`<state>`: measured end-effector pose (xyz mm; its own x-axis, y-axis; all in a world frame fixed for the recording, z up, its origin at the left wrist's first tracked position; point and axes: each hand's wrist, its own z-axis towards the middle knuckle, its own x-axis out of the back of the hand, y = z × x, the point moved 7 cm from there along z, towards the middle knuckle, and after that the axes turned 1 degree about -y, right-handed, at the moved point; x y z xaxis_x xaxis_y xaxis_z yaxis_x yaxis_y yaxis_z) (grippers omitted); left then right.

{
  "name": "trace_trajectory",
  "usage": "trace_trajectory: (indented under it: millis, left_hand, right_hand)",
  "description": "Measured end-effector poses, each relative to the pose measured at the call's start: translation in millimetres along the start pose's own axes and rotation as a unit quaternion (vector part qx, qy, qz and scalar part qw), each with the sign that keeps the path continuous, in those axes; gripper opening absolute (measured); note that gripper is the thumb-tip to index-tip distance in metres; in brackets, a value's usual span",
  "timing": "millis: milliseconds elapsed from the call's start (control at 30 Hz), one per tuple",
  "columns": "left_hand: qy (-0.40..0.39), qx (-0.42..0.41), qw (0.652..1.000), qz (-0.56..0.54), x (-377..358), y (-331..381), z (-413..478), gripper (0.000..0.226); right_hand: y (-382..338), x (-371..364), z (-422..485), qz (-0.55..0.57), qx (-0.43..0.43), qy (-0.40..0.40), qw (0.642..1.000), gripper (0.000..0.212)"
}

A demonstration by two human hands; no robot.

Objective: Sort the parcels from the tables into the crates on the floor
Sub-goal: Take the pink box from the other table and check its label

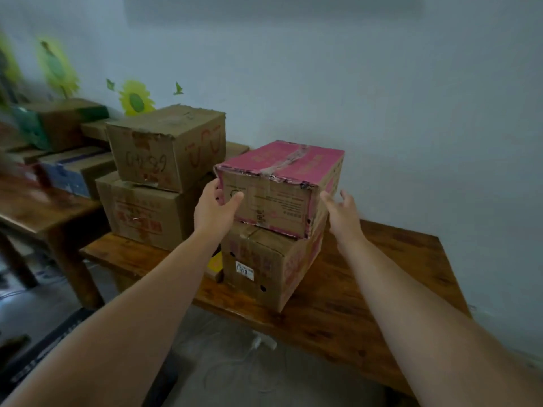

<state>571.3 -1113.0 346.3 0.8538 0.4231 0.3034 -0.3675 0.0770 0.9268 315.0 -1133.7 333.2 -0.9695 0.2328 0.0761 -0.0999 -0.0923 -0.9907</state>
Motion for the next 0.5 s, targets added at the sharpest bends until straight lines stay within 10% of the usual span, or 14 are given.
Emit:
trace_trajectory:
  millis: [500]
  left_hand:
    - [-0.135,0.082,0.977,-0.146,-46,-78,149,0.081]
  right_hand:
    - [31,-49,59,0.047,-0.027,0.006,0.999,0.085]
